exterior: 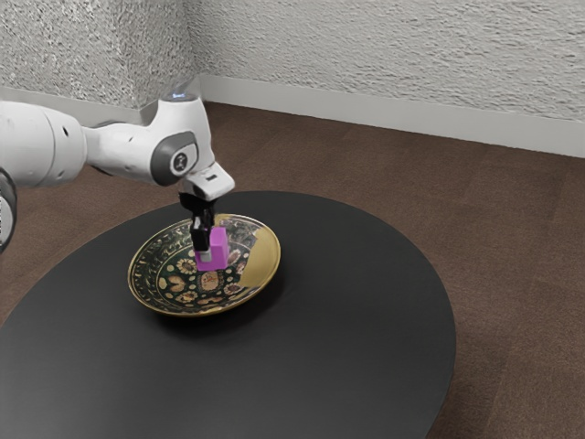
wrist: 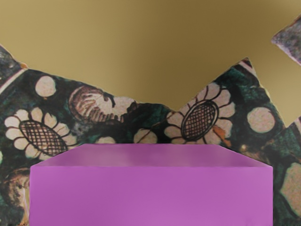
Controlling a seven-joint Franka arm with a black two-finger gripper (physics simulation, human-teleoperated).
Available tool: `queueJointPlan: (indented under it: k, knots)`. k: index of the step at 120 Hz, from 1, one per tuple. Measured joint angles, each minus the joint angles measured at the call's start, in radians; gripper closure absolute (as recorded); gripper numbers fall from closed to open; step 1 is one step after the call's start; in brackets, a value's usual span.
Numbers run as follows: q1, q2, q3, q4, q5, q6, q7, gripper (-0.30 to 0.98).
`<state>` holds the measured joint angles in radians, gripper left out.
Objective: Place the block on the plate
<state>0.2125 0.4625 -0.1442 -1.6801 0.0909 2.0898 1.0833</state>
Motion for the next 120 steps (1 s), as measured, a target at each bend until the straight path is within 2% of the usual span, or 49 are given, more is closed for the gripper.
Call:
queueJointPlan:
  k: [33,53,71,120]
  knots:
    - [0.022,0.025,0.0,-0.004,0.0,0.003,-0.01,0.27]
    - [0.021,0.021,0.001,-0.005,0.0,0.003,-0.013,0.13]
    - [0.023,0.01,0.002,-0.006,0.0,0.002,-0.015,0.07]
    - [-0.003,-0.12,0.008,-0.033,-0.002,-0.023,-0.038,0.01]
